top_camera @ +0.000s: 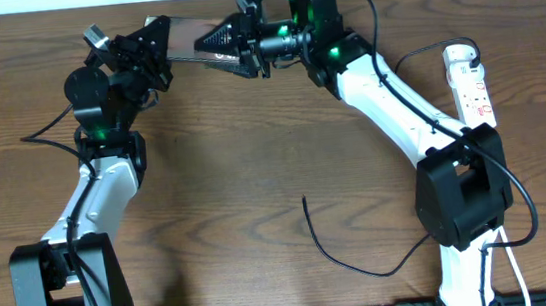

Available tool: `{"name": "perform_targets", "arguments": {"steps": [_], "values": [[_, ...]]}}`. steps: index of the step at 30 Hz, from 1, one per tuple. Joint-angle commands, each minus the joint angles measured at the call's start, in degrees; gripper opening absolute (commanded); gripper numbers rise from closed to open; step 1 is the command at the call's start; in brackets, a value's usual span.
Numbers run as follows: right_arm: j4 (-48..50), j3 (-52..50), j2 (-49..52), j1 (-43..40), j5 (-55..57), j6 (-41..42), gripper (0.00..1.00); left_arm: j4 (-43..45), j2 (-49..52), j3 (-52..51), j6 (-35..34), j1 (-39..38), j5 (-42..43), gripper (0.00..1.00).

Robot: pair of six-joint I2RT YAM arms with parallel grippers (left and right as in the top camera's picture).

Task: Plug charger to phone and switch on socket
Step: 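Open the right gripper and release the phone's side edge, then move the right gripper down to the black charger cable's plug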

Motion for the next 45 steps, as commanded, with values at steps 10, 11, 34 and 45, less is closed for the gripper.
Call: {"name": "perform_targets", "arguments": {"steps": [10, 11, 34, 45], "values": [[0.5, 0.2, -0.4, 0.3, -3.2, -2.9, 0.99, 1.0, -0.4, 1.1, 2.4, 2.8, 3.3, 0.08], [0.5, 0.2, -0.4, 0.1, -3.7, -3.5, 0.99, 0.9, -0.4, 1.1, 2.9, 3.9, 4.2, 0.07], [-47.3, 0.8, -0.4, -2.8, 23.6, -44.1, 0.99, 7.1, -0.4, 1.1, -2.3, 22.9, 56.7, 0.07], [-76.4, 1.4, -0.5, 2.5, 50.6, -55.3, 0.99, 14.3, -0.4, 1.0, 2.4, 23.0, 56.8, 0.07]]}}
